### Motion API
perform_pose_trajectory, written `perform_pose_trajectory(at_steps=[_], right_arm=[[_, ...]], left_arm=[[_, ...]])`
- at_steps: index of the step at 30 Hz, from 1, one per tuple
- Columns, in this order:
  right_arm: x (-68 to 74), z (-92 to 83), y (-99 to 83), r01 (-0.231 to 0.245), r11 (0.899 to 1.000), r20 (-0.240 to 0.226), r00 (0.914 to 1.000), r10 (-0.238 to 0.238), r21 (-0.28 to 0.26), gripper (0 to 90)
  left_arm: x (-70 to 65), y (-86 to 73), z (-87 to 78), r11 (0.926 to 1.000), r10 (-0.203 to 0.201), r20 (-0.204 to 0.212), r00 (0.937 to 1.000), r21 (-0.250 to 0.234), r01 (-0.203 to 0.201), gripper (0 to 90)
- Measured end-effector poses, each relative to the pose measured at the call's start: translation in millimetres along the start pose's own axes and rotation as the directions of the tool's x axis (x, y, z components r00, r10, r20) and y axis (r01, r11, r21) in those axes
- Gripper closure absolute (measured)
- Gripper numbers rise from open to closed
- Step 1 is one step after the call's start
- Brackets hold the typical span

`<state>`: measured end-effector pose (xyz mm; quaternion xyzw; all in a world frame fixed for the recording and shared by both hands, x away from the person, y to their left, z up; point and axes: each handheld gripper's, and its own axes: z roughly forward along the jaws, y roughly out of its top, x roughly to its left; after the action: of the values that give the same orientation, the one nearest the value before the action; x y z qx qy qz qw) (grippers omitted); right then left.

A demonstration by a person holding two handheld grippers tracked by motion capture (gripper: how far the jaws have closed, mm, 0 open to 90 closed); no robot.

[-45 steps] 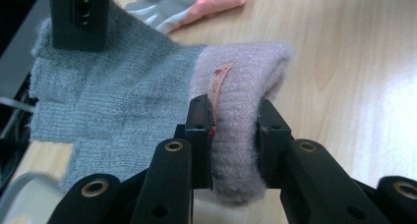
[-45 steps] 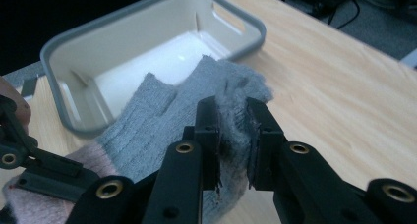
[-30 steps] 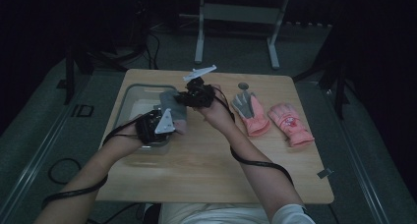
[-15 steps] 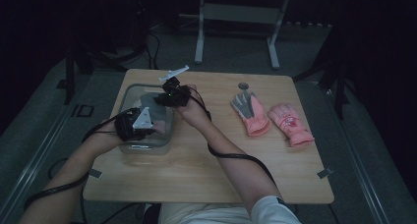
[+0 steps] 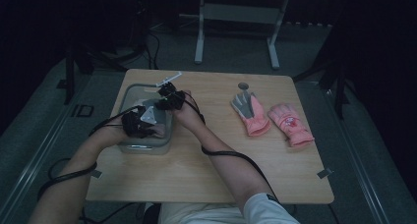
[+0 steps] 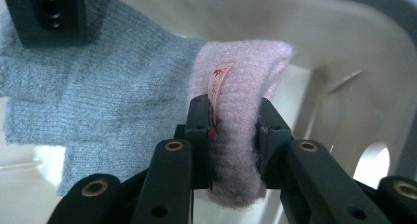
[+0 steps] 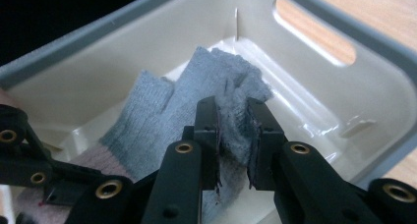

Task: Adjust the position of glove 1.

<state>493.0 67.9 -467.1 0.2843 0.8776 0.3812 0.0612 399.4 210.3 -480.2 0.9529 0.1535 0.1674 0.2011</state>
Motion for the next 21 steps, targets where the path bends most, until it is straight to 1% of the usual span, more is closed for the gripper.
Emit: perform_pose_trajectory(at_steps=[2, 5, 7, 8, 9, 10, 12, 14, 16, 17, 18, 19, 20, 21], right_arm=[[-1.3, 5.0, -2.0, -0.001, 1.0, 0.004, 1.0, 0.001, 0.01, 77.6], [-3.6, 10.2, -4.3, -0.01, 1.0, 0.012, 0.9999, 0.01, 0.018, 75.5], [-4.6, 10.8, -5.1, -0.013, 1.0, 0.019, 0.9997, 0.013, 0.023, 72.9], [-4.4, 10.1, -5.3, -0.009, 1.0, 0.027, 0.9996, 0.009, 0.025, 71.5], [-4.7, 8.9, -5.4, 0.0, 1.0, 0.035, 0.9994, -0.001, 0.025, 70.7], [-5.5, 6.5, -5.5, 0.006, 1.0, 0.035, 0.9994, -0.007, 0.018, 69.3], [-6.3, 0.1, -4.3, 0.004, 1.0, 0.024, 0.9997, -0.004, -0.004, 64.6], [-6.3, -6.6, -2.8, 0.006, 1.0, 0.027, 0.9996, -0.006, -0.014, 61.8], [-6.5, -13.7, -1.9, 0.009, 1.0, 0.031, 0.9995, -0.008, -0.026, 59.0], [-6.8, -17.2, -1.7, 0.01, 0.999, 0.03, 0.9995, -0.009, -0.035, 57.5], [-7.4, -20.8, -1.7, 0.009, 0.999, 0.025, 0.9996, -0.008, -0.04, 55.4], [-8.1, -24.4, -1.9, 0.009, 0.999, 0.023, 0.9997, -0.008, -0.047, 53.3], [-8.9, -28.8, -2.2, 0.011, 0.999, 0.021, 0.9997, -0.01, -0.051, 51.2], [-9.9, -33.9, -2.8, 0.013, 0.998, 0.019, 0.9997, -0.012, -0.061, 49.7]], left_arm=[[1.7, 0.4, 3.6, 0.9997, 0.0, 0.013, 0.9999, 0.022, 0.0, 72.5], [4.2, 1.1, 7.8, 0.9994, -0.003, 0.023, 0.9997, 0.035, 0.003, 72.4], [5.5, 2.0, 11.0, 0.9989, -0.006, 0.032, 0.9995, 0.046, 0.005, 72.4], [5.7, 2.5, 12.8, 0.9985, -0.001, 0.034, 0.9994, 0.054, 0.0, 72.3], [5.9, 2.6, 14.8, 0.9979, 0.006, 0.035, 0.9994, 0.064, -0.008, 72.2], [6.2, 2.2, 16.9, 0.9975, 0.002, 0.042, 0.9991, 0.071, -0.005, 72.0], [8.2, 1.0, 19.0, 0.9977, -0.016, 0.055, 0.9984, 0.066, 0.013, 71.8], [9.1, 0.4, 20.1, 0.9978, -0.03, 0.064, 0.9975, 0.061, 0.026, 71.3], [9.7, 1.4, 19.5, 0.9971, -0.026, 0.067, 0.9975, 0.073, 0.021, 69.5], [9.6, 1.8, 19.2, 0.9967, -0.031, 0.065, 0.9974, 0.077, 0.026, 66.8], [9.7, 1.9, 18.3, 0.9963, -0.033, 0.062, 0.9975, 0.081, 0.028, 62.1], [9.9, 1.8, 16.7, 0.9964, -0.041, 0.049, 0.998, 0.076, 0.037, 55.6], [10.9, 1.3, 14.5, 0.9963, -0.054, 0.031, 0.9981, 0.069, 0.051, 48.1], [12.2, 0.6, 11.8, 0.9953, -0.077, 0.017, 0.9969, 0.059, 0.076, 42.0]])
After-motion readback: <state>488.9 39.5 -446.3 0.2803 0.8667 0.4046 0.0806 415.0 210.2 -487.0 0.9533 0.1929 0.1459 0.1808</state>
